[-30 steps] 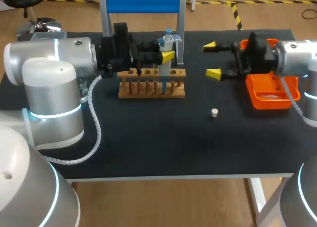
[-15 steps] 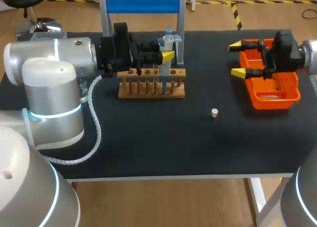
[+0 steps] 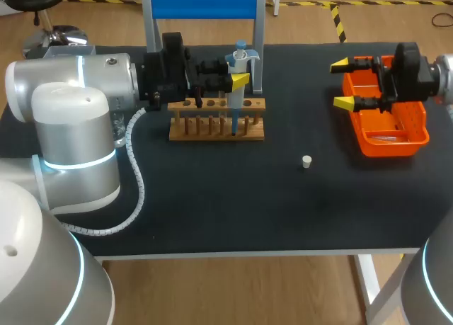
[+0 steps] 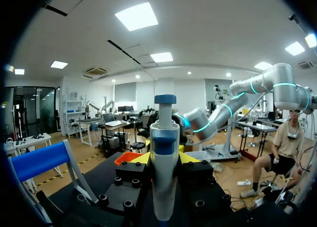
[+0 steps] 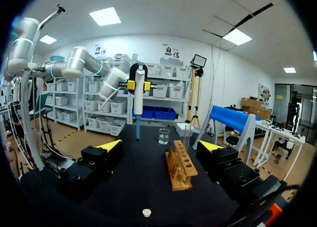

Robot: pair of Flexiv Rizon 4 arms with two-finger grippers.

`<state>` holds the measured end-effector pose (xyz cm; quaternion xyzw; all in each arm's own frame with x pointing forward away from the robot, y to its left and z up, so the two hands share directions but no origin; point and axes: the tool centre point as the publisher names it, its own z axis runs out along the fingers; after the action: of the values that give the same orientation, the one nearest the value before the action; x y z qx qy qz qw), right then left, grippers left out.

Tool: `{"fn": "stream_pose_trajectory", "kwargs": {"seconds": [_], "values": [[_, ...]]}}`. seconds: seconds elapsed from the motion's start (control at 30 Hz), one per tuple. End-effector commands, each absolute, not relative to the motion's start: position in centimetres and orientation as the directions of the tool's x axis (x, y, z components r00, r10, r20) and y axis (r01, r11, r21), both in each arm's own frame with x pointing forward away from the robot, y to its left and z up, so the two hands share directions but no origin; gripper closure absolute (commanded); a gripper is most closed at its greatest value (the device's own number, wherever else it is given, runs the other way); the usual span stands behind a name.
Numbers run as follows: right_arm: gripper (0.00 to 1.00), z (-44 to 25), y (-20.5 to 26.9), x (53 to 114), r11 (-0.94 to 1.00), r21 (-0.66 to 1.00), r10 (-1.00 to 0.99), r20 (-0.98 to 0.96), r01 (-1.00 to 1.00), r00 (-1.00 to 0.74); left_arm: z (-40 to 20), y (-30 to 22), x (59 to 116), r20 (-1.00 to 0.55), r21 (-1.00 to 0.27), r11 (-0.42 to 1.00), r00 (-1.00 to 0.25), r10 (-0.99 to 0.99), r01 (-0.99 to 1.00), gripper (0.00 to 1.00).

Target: Invert the test tube, pick up the pipette, mount the tip to pipette, aspirate from beaker and dispense into the tube, eject the tip, return the pipette, and cap with the stopper.

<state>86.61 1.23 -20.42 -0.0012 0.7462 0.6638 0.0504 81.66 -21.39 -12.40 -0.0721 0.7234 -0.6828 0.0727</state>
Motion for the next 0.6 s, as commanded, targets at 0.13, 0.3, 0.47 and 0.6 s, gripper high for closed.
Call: {"fn": "stream_pose_trajectory", "kwargs": {"seconds": [0.13, 0.3, 0.47, 0.6], "values": [[0.0, -20.39, 1.36, 86.72, 0.124, 0.99, 0.063, -0.074, -0.066, -0.995, -12.45, -21.4, 81.59, -0.008, -0.998, 0.055, -0.979, -0.206, -0.003, 1.0], [0.0, -20.42, 1.34, 86.65, 0.126, 0.99, 0.066, -0.071, -0.062, -0.995, -12.45, -21.4, 81.59, -0.008, -0.998, 0.055, -0.979, -0.206, -0.003, 1.0], [0.0, -20.47, 1.11, 86.74, 0.131, 0.99, 0.072, -0.066, -0.056, -0.995, -12.45, -21.4, 81.59, -0.008, -0.998, 0.055, -0.979, -0.206, -0.003, 1.0], [0.0, -20.3, 1.18, 87.51, 0.133, 0.989, 0.073, -0.069, -0.059, -0.995, -12.45, -21.4, 81.59, -0.008, -0.998, 0.055, -0.979, -0.206, -0.003, 1.0]]}}
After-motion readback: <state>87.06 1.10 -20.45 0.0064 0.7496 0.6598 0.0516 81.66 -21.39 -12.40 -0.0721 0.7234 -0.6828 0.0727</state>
